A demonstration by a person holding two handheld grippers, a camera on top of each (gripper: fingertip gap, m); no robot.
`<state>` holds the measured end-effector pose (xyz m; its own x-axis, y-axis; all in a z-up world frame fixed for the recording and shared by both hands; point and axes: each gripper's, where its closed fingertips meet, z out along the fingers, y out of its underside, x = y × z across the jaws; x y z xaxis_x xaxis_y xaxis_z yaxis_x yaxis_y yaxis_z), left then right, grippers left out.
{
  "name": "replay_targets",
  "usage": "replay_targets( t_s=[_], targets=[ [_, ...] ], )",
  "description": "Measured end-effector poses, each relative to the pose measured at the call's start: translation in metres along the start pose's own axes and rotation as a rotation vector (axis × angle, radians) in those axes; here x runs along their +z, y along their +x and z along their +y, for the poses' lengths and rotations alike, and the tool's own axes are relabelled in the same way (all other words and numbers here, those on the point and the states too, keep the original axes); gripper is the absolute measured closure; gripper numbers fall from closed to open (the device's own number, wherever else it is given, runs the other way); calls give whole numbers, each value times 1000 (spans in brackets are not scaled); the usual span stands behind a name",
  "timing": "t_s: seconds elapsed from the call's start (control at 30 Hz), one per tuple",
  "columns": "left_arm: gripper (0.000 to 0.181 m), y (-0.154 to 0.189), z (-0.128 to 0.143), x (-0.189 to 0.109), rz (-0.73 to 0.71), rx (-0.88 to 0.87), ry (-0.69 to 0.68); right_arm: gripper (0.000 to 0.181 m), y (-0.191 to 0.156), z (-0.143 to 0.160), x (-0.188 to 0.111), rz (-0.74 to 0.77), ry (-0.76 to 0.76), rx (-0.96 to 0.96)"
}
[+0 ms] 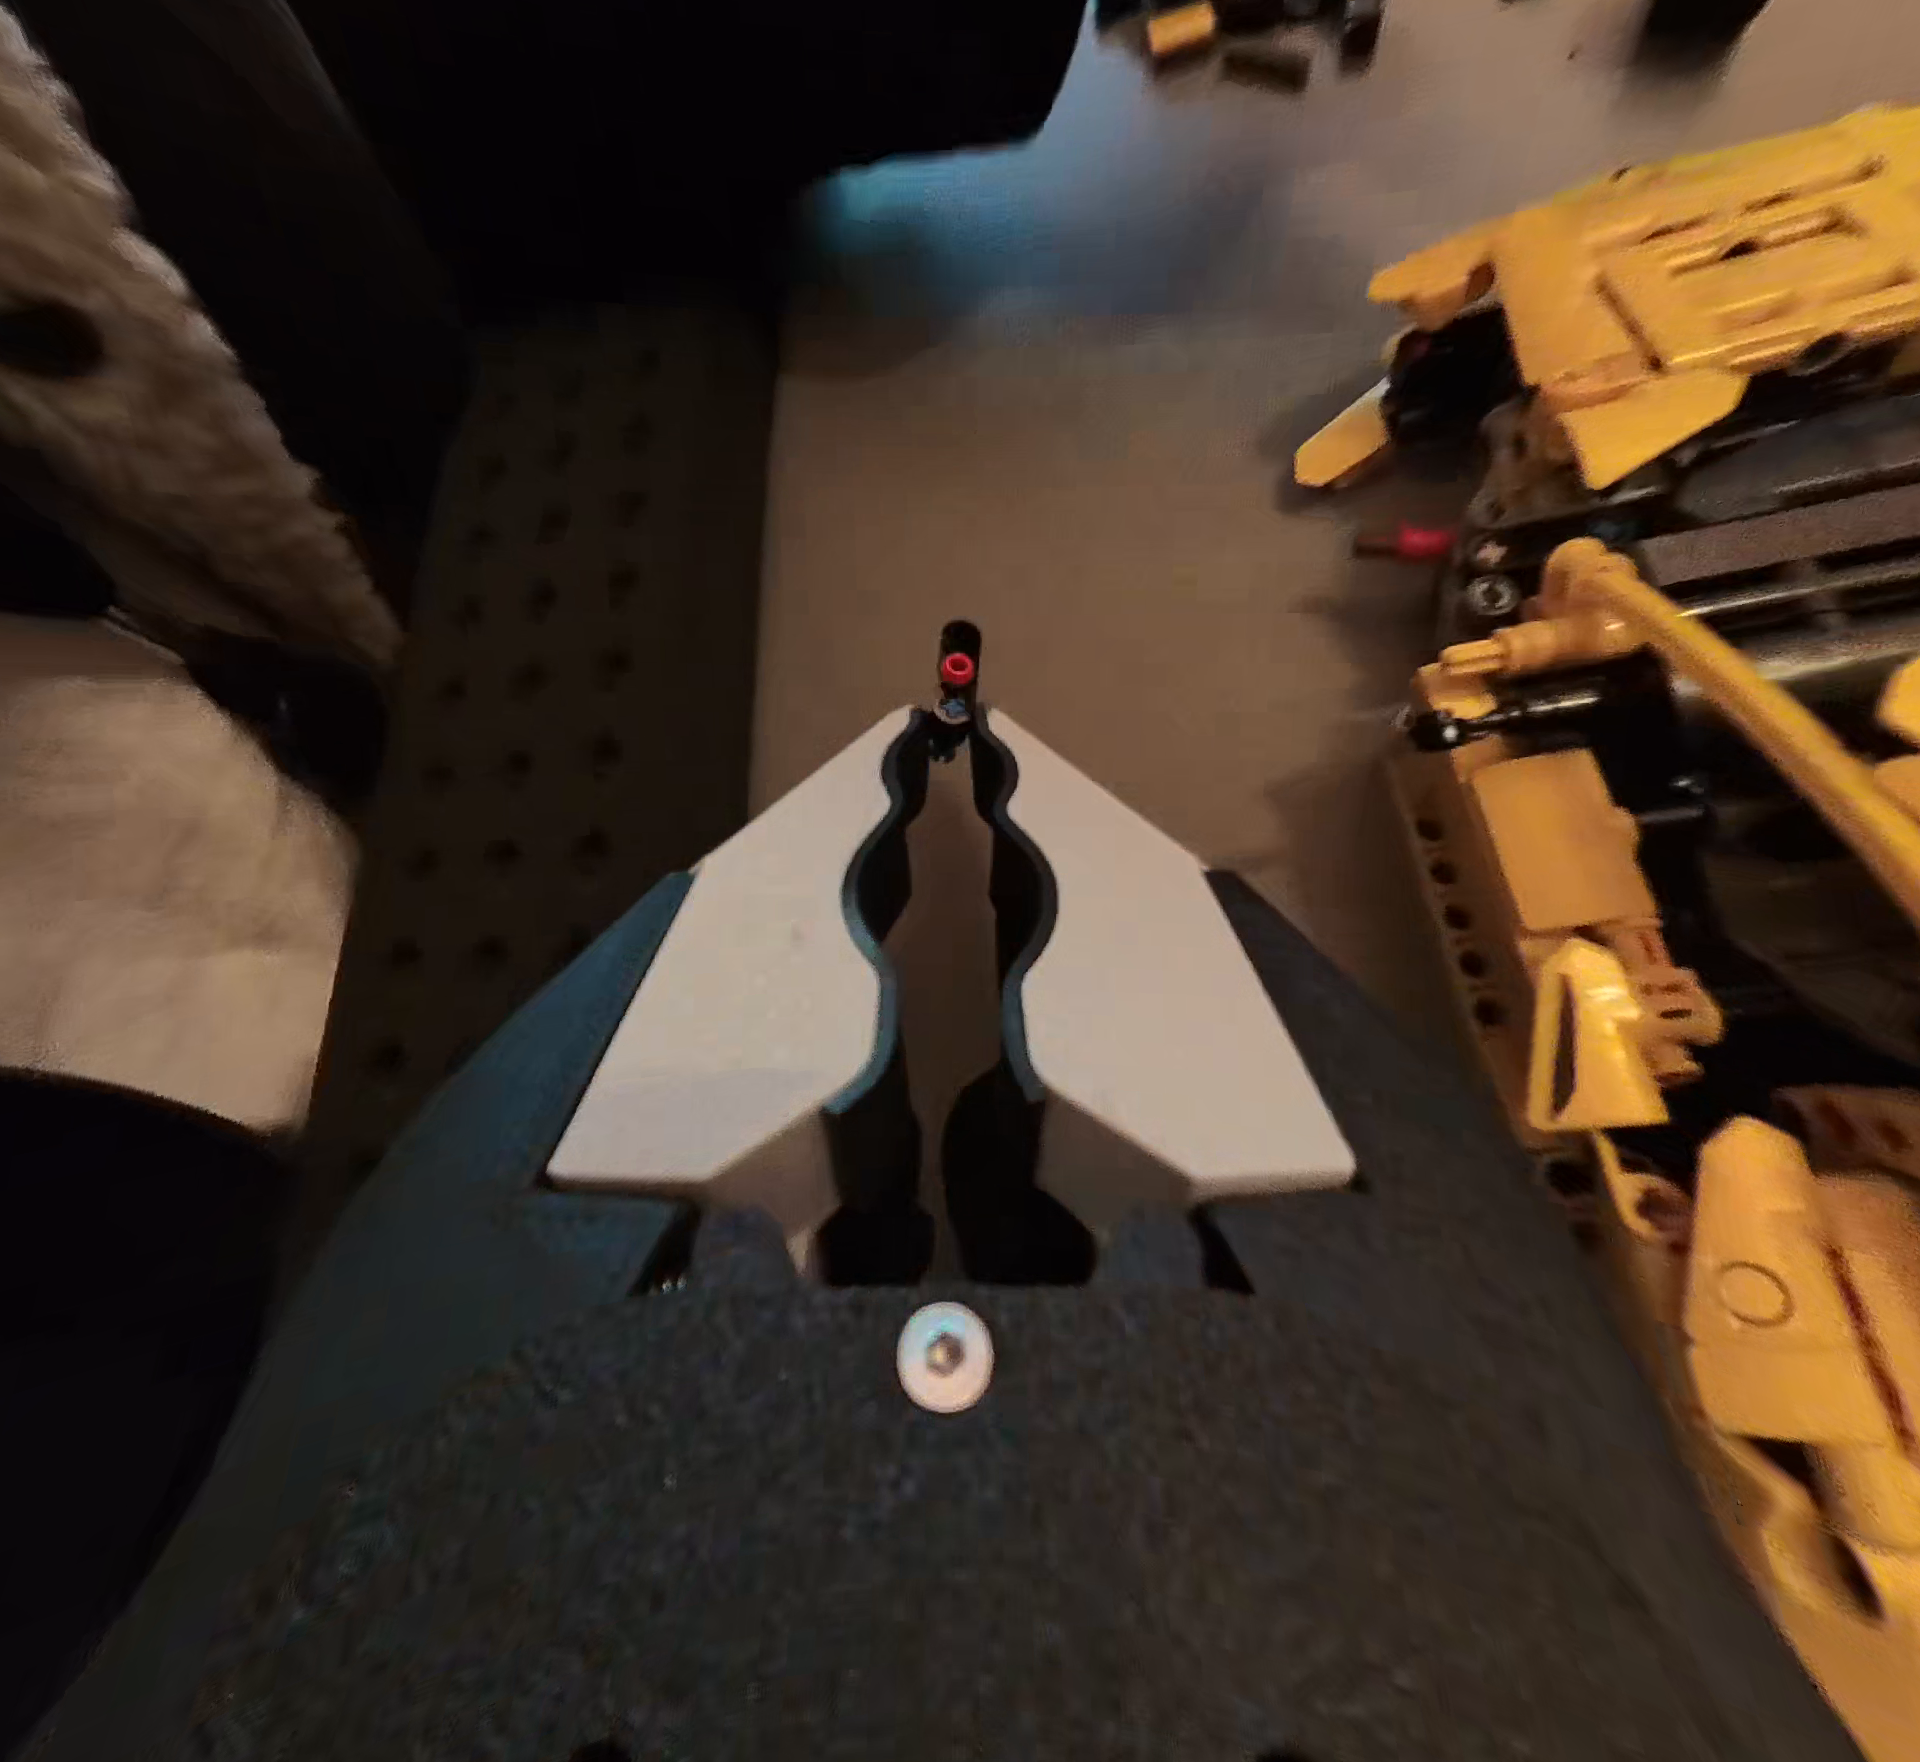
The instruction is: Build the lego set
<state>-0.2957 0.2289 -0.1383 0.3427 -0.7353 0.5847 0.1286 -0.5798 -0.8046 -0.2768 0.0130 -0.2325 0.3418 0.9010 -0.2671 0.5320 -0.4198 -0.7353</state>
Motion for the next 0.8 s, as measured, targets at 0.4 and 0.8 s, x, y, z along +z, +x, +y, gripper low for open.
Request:
replay_targets(
  t_s=[0.4,0.8],
  targets=[
    [157,-75,-4,-176,-468,240,-198,174,15,21,4,15,-75,81],
    [148,-85,50,-225,-551,393,-395,159,25,1,-6,20,48,68]
  ],
)
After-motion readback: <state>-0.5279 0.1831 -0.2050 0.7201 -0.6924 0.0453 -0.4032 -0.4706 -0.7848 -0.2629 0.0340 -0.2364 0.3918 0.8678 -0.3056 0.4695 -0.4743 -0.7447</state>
